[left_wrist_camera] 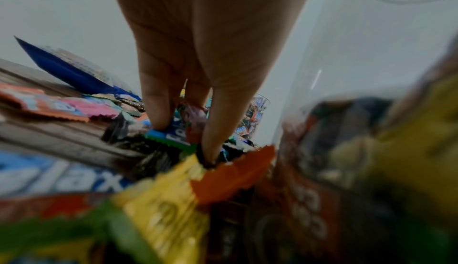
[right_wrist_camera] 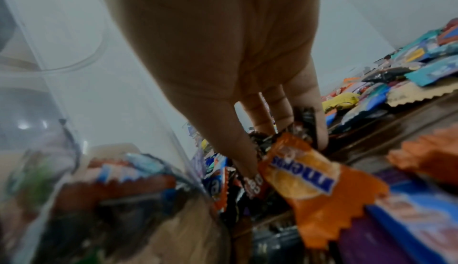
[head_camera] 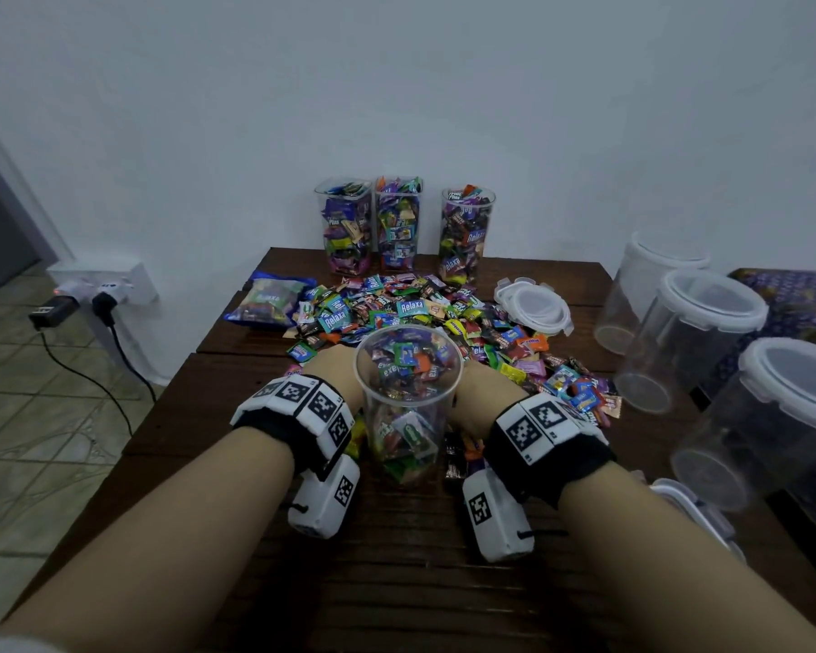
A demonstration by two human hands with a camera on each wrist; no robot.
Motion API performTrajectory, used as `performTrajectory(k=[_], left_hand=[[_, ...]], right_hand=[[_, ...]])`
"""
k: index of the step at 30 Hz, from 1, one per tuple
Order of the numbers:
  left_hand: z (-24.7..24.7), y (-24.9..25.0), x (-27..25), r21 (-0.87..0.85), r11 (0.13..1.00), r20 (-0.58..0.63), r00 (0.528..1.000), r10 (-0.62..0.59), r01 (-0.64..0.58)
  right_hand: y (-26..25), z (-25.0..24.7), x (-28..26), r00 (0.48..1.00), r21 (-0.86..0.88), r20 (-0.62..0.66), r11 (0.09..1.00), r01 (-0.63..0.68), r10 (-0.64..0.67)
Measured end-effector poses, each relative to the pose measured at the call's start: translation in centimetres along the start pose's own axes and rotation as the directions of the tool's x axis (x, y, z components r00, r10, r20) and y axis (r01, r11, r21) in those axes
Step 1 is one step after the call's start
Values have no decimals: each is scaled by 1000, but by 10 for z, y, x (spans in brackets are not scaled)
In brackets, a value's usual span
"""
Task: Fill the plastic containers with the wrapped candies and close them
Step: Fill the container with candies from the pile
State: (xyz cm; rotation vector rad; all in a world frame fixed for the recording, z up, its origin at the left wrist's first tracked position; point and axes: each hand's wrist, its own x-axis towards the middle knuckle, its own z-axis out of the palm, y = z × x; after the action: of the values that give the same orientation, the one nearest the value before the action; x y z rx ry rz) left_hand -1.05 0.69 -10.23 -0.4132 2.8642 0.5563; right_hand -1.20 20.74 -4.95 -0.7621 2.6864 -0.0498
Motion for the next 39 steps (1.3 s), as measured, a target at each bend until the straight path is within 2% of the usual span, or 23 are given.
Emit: performTrajectory(k=[3,6,9,12,14,18,22,26,29,35,39], left_hand=[[-16,14,-17,165,986,52,998,-19,10],[-29,23,-34,217,975,48,998,32,-42],[-33,24,-44,276,956,-76,989,127,-102],[-45,30,-58,277,955,-201,966,166,-107],[-50,33,-67,233,965,-225,959,173,-119],[-60,34,-83,-18,982,-316,933,171,-186],[-68,35,-95,-202,957,-424,900,105,-207],[-78,34,-105,-354,903,-495,868,39,-242],[-86,35,-114,-410,867,-552,834,10,-282],[-96,39,-124,-468,810,-590,807,11,-353],[-97,44,-129,-482,784,-604,797,26,-391]], right_hand=[[1,-4,-7,1000,43,-29,999,-8,9],[1,-5,-14,996,98,-89,995,-15,24],[4,-9,-23,992,155,-124,988,-15,34],[8,-13,-26,985,237,-163,971,-14,54],[10,-14,-30,980,283,-186,959,-22,77],[13,-18,-37,968,333,-231,943,-15,97],[18,-26,-42,942,369,-315,929,11,114],[22,-39,-50,895,465,-421,882,72,149],[23,-50,-56,853,499,-494,858,122,166],[15,-77,-69,734,498,-660,825,268,160],[2,-89,-79,693,479,-712,801,360,114]])
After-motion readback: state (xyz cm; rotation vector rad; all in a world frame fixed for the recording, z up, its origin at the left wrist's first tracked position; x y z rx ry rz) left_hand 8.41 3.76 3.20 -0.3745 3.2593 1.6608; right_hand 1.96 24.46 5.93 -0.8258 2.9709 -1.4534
